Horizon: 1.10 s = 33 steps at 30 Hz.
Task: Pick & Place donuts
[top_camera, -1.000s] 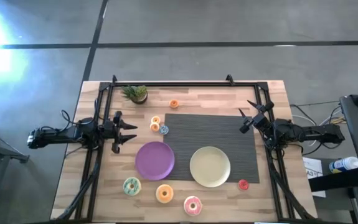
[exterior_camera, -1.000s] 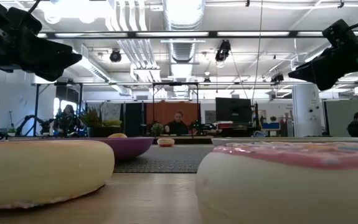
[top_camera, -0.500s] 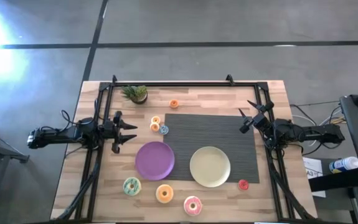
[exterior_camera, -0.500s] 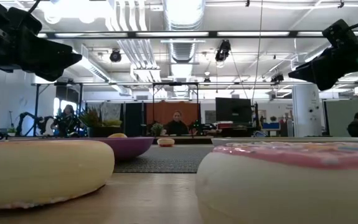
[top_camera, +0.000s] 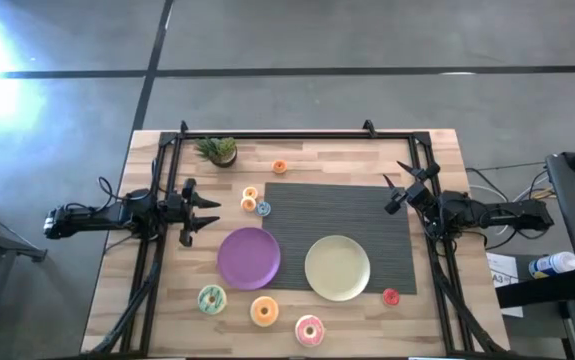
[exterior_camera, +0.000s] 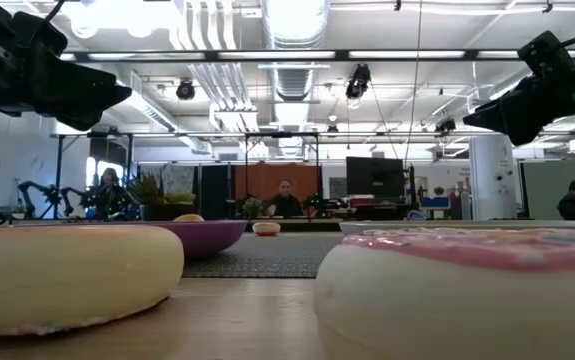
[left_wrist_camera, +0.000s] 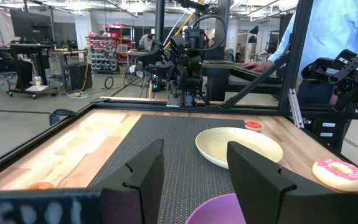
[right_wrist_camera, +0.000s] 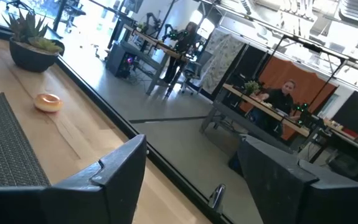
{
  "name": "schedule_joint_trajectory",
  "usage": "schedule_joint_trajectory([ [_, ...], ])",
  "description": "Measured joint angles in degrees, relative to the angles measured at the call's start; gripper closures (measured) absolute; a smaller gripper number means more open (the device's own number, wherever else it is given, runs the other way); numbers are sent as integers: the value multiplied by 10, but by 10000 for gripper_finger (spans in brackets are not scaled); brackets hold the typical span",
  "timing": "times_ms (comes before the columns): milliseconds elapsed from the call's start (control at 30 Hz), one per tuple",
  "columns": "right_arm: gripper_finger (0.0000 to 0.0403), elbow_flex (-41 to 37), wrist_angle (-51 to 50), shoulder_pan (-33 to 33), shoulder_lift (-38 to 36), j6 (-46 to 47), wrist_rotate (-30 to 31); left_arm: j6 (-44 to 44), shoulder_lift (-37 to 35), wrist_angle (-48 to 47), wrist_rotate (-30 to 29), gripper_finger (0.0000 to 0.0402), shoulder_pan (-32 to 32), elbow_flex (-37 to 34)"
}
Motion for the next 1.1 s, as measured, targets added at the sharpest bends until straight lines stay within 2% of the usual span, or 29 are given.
schedule_joint_trajectory([
  [1100, 149, 0, 0, 0, 0, 0, 0, 0, 0, 0, 0, 252, 0, 0],
])
